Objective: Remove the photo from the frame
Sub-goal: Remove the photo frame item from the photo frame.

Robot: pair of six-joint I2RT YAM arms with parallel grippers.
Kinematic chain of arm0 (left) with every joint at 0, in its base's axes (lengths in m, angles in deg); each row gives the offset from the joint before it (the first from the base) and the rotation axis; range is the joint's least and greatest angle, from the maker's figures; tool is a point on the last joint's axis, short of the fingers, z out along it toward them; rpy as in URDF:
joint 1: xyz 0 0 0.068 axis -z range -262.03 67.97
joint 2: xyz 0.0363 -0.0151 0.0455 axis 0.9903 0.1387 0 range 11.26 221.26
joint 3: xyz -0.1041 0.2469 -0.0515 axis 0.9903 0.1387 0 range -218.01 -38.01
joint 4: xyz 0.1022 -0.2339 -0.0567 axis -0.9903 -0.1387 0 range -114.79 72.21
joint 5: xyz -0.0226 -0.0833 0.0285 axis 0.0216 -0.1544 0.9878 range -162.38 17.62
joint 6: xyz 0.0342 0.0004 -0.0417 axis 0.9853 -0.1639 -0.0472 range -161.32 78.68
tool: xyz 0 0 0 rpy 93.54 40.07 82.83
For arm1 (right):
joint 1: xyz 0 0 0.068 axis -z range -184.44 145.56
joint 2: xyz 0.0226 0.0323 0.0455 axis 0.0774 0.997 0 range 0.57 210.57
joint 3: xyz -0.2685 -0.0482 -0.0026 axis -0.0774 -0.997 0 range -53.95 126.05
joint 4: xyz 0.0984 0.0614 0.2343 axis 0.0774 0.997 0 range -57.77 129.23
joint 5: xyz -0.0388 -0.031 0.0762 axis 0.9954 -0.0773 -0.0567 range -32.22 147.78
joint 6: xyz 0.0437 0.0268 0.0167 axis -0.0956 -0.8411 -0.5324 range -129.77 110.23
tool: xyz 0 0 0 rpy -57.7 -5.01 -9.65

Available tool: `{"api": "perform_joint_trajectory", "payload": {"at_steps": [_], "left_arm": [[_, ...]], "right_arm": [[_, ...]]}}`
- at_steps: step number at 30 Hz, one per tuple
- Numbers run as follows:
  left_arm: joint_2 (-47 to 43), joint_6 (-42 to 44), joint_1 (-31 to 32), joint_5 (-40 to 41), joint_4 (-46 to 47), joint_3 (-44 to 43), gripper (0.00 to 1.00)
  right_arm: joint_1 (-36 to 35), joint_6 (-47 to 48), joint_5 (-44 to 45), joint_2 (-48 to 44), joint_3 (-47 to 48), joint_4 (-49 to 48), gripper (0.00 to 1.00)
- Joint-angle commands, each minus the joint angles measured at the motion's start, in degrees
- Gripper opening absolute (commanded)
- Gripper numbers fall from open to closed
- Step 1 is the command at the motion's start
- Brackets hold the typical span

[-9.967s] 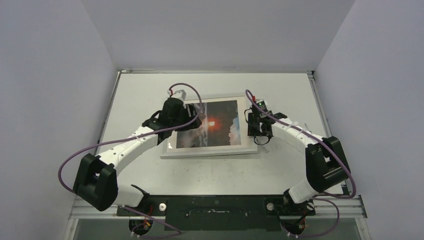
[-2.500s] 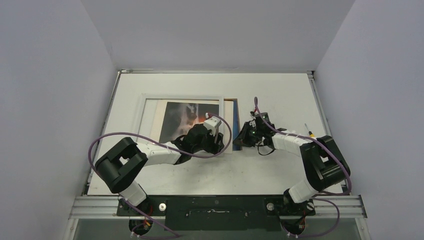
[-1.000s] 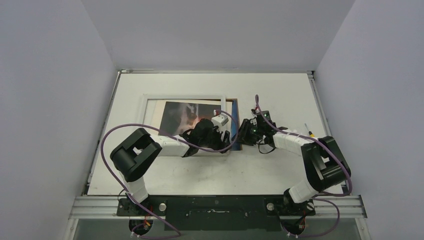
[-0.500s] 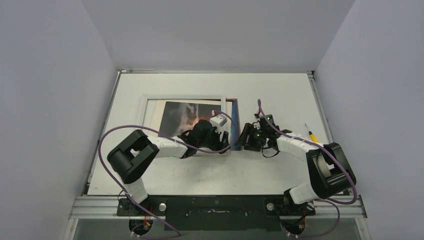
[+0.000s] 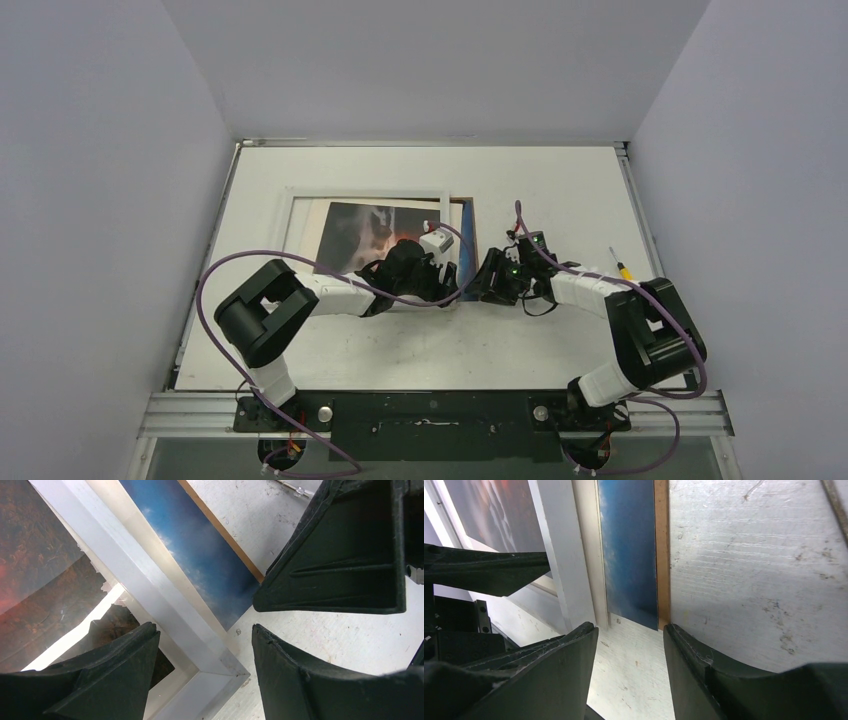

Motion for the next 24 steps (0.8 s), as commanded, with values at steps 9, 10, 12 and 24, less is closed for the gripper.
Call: {"api": "perform_joint_trajectory", "payload": {"at_steps": [9, 10, 12, 24], "left_arm": [[0.1, 1.08, 0.46, 3.28, -1.85, -2.58, 0.66], [0.06, 1.24, 0.64, 4.98, -2.59, -2.73, 0.66], [-0.05, 1.48, 1.22, 7.76, -3.97, -3.13, 0.66], [-7.47, -0.43, 1.33, 10.32, 4.95, 4.37, 0.66]], "right_arm": [[-0.41, -2.17, -1.41, 0.05, 0.3, -1.6, 0.57], [-0.37, -2.45, -1.35, -0.13, 0.13, -1.48, 0.57], [-0.56, -3.32, -1.28, -0.59, -0.59, -1.61, 0.57], [-3.45, -12.99, 3.62, -5.77, -7.04, -5.55, 0.64]]}}
